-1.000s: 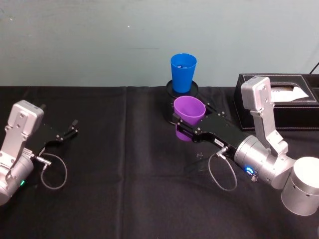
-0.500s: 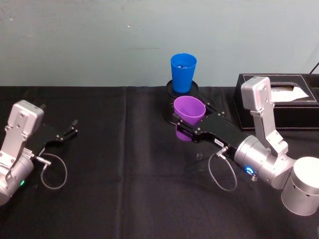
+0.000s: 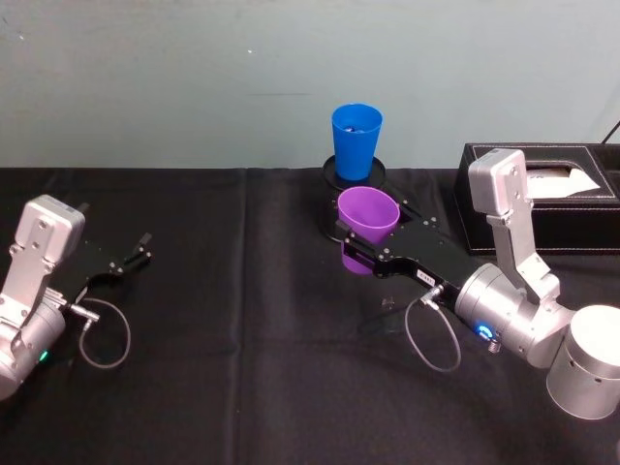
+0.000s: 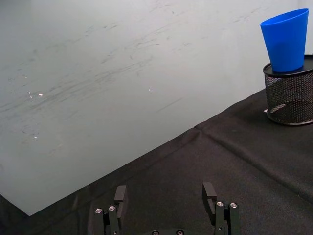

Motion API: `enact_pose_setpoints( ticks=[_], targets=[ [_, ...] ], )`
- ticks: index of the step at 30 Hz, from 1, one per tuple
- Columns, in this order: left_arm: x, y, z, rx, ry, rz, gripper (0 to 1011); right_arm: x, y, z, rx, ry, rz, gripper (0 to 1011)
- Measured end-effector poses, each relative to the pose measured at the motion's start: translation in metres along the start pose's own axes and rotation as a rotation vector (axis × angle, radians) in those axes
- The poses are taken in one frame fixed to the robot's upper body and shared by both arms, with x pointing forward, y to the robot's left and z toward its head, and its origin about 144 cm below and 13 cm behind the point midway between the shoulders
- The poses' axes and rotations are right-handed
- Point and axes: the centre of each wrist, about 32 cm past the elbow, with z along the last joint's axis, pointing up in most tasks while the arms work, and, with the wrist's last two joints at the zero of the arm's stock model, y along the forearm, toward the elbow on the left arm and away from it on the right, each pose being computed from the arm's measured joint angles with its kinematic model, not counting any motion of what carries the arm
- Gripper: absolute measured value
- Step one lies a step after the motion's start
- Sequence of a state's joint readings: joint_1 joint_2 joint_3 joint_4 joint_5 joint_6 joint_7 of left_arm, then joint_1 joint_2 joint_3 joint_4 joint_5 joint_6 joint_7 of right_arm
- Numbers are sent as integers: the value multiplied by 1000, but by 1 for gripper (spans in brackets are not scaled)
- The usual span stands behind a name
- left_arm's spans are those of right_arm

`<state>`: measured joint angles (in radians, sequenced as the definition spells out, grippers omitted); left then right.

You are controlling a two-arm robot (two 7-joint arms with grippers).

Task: Pick up one cup with a gripper and tap it against the other cup.

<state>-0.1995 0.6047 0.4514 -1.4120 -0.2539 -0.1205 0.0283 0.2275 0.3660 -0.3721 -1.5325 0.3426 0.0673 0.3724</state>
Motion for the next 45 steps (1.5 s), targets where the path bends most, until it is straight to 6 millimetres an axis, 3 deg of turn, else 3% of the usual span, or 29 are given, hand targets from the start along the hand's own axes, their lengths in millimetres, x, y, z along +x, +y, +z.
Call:
enact_pose_setpoints(
  ticks=[45],
  targets=[
    [0,0,0,0,0,0,1000,0,0,0,0,0,0,734]
  ],
)
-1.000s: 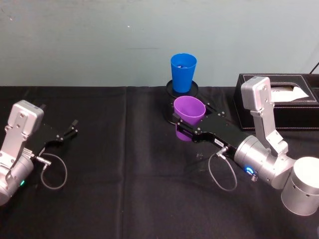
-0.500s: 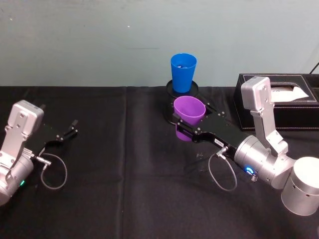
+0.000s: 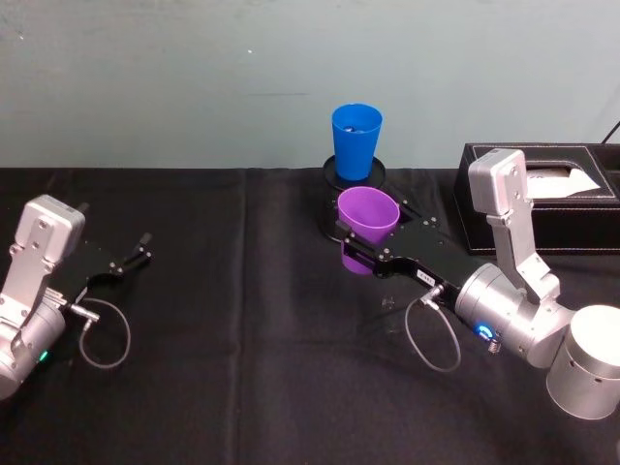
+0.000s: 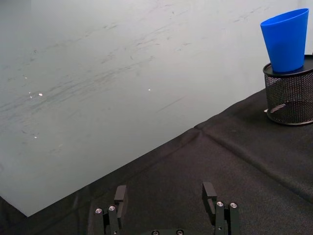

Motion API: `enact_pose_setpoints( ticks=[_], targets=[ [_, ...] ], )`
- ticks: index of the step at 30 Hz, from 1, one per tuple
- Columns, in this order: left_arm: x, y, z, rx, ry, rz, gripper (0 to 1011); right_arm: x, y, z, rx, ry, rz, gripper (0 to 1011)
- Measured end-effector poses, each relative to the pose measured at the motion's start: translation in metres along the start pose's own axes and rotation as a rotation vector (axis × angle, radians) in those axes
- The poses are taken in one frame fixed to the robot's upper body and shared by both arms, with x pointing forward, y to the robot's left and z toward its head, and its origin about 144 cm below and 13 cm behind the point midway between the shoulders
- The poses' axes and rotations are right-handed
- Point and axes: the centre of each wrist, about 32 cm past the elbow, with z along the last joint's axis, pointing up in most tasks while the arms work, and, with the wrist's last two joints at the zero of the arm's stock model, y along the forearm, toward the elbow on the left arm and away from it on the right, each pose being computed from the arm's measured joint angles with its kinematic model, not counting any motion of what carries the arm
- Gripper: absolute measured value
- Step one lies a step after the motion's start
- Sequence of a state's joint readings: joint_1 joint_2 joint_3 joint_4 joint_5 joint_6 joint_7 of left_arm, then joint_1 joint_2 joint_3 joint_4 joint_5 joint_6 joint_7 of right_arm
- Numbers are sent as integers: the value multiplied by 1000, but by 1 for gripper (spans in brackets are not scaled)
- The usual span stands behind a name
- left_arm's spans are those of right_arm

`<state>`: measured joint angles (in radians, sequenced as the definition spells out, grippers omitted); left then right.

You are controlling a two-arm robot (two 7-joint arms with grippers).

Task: Pick up one cup with a gripper and tap it against the other cup.

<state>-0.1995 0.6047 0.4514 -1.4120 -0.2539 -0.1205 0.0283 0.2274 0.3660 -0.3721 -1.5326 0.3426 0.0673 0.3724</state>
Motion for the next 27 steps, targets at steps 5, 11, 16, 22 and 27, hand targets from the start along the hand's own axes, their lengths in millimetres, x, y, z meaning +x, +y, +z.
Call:
enact_pose_setpoints(
  ticks=[5,11,16,22,27],
  targets=[
    [0,0,0,0,0,0,1000,0,0,0,0,0,0,734],
    [0,0,0,0,0,0,1000,0,0,0,0,0,0,734],
    [0,0,0,0,0,0,1000,0,0,0,0,0,0,734],
    [0,0,0,0,0,0,1000,0,0,0,0,0,0,734],
    [0,0,0,0,0,0,1000,0,0,0,0,0,0,734]
  ],
)
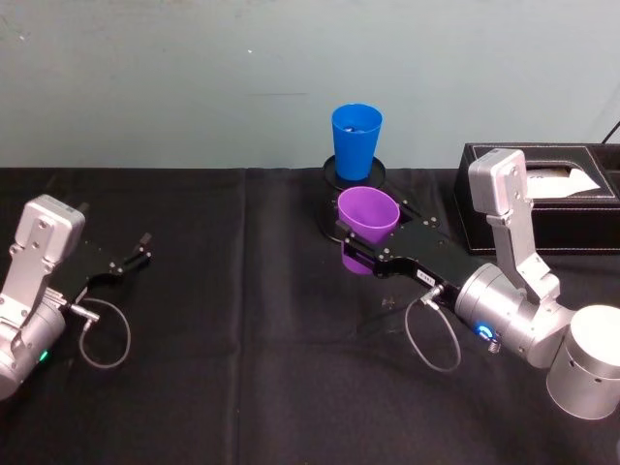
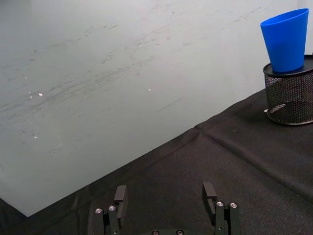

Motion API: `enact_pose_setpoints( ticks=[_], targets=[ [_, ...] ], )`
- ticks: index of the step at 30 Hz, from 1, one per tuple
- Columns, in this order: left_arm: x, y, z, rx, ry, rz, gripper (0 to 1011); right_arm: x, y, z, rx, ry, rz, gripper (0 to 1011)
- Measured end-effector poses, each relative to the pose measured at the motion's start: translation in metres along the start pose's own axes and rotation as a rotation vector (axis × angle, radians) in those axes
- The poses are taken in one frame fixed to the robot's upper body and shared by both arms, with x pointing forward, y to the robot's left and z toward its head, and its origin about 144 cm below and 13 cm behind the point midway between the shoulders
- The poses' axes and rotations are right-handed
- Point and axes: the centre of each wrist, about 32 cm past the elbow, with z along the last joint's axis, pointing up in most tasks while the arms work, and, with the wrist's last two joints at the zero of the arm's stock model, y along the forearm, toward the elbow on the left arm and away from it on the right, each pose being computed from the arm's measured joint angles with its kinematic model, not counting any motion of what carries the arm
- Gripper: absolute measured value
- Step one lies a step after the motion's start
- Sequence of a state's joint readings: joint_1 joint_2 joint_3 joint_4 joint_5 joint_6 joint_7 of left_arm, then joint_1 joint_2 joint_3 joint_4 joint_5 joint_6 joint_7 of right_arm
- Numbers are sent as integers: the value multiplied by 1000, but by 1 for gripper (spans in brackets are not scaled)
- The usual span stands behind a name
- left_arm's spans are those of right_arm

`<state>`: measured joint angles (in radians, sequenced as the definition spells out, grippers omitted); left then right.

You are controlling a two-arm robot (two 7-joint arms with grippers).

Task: Pick up one cup with a gripper and tap it against the other cup.

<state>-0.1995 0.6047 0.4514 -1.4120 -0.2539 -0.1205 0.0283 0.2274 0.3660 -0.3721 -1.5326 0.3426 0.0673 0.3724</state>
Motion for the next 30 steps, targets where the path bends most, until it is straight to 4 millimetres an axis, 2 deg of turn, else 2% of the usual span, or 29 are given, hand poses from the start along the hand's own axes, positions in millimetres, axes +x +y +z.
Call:
enact_pose_setpoints(
  ticks=[30],
  targets=[
    [0,0,0,0,0,0,1000,0,0,0,0,0,0,734]
  ],
)
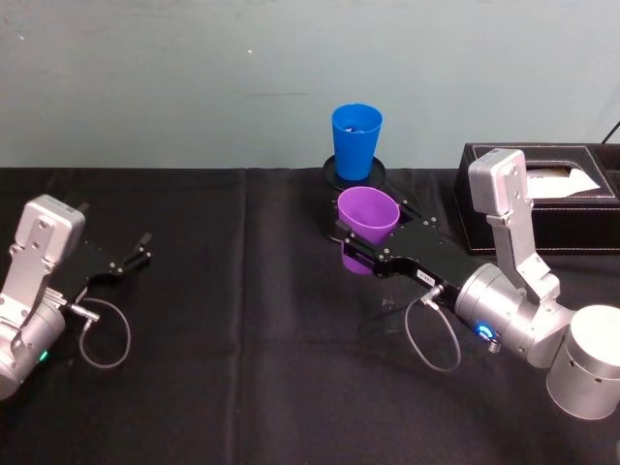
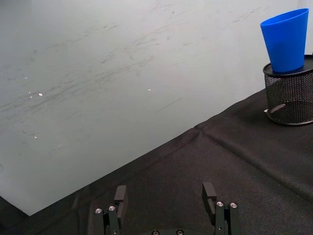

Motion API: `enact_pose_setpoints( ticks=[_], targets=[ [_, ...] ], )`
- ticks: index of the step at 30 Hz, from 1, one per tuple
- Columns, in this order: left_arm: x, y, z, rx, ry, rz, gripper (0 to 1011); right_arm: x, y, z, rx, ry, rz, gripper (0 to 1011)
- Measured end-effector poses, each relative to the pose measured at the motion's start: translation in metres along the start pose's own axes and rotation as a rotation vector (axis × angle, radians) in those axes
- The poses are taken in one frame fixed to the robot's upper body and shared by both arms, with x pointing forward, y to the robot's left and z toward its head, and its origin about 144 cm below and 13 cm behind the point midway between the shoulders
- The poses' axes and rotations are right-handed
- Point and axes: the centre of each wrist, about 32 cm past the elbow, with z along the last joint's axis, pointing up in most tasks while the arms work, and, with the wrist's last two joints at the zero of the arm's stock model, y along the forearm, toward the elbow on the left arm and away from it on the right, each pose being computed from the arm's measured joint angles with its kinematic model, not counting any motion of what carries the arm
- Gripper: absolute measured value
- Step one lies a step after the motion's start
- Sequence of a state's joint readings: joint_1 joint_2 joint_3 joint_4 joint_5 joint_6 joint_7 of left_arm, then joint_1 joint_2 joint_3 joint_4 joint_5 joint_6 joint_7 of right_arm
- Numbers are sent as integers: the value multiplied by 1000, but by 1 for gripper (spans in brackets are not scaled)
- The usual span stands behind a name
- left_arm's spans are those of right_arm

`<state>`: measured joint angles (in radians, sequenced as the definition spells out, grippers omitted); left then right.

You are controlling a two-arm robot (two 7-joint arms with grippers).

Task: Pick up one cup with a gripper and tap it against the other cup.

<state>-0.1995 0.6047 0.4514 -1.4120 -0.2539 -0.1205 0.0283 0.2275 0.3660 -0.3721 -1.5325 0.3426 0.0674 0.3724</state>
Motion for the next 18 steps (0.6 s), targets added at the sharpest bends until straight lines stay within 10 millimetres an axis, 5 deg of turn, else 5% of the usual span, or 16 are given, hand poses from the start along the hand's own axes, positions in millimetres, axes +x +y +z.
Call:
enact_pose_setpoints(
  ticks=[18],
  targets=[
    [0,0,0,0,0,0,1000,0,0,-1,-2,-2,-8,734]
  ],
)
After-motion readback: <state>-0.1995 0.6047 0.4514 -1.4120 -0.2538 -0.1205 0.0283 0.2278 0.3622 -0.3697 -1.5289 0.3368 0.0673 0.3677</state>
